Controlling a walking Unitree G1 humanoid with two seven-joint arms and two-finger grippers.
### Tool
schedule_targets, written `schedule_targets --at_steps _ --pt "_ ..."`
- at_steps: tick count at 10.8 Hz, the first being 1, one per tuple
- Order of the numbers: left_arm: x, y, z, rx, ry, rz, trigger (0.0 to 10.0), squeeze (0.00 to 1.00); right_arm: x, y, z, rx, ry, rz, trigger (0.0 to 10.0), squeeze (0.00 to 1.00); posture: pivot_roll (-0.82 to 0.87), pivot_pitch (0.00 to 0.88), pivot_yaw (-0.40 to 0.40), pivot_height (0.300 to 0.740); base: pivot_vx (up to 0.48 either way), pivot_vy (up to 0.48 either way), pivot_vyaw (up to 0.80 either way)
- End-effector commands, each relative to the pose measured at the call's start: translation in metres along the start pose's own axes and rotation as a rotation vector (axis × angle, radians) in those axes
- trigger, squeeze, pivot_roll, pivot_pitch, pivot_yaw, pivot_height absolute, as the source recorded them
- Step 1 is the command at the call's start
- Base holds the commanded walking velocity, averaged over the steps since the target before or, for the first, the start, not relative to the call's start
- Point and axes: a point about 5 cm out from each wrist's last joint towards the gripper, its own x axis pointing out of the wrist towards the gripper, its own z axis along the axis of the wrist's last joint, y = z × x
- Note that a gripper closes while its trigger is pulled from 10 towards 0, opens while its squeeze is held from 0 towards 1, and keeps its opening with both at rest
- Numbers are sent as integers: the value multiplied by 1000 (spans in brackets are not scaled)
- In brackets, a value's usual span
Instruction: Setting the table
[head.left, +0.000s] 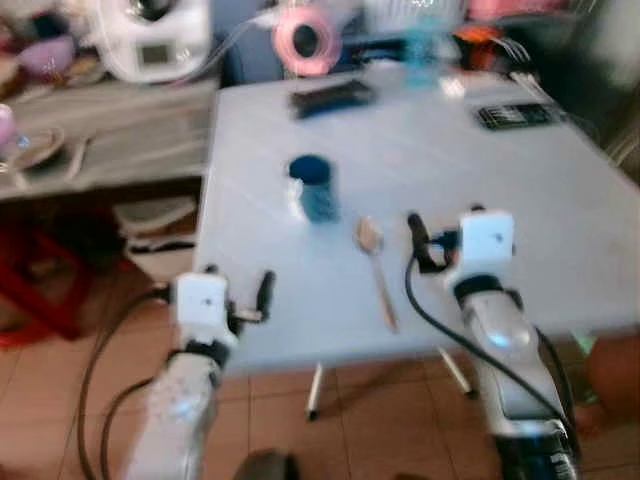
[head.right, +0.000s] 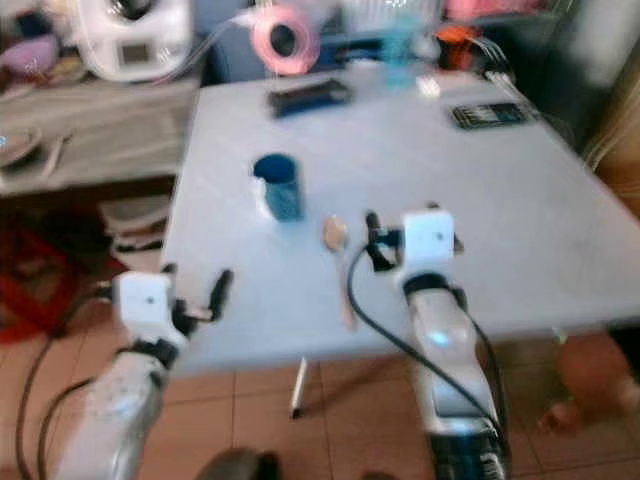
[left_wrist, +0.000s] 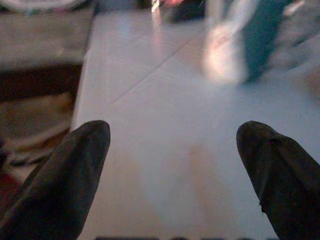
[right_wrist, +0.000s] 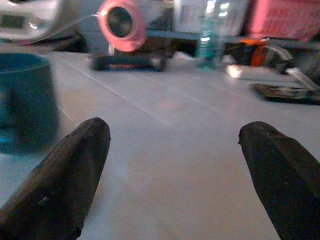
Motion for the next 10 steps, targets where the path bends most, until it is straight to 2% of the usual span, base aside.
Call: schedule_targets --at_steps 1,3,6,7,8,9,10 --pt "0 2 1 9 -1 10 10000 0 -2 1 -3 -17 10 26 10000 0 19 92 70 740 0 0 0" --pt "-2 3 2 11 -7 19 10000 0 0 4 -1 -19 -1 32 10000 0 27 93 68 740 0 0 800" --pt "-4 8 -1 22 5 26 10000 0 -1 4 -9 3 43 28 10000 0 34 93 71 740 0 0 0" --pt "-6 8 -3 25 16 13 10000 0 -3 6 -19 -19 98 37 10000 0 37 95 71 740 0 0 0" --pt "-7 8 -3 21 19 4 10000 0 -9 4 -26 -14 131 20 10000 1000 41 96 70 740 0 0 0" --pt "-8 9 -3 16 18 -5 10000 0 -17 2 -33 -18 157 13 10000 1000 44 103 70 740 0 0 0" --pt "-10 9 -4 15 26 -10 10000 0 -26 -3 -38 -21 188 14 10000 718 41 113 73 740 0 0 0"
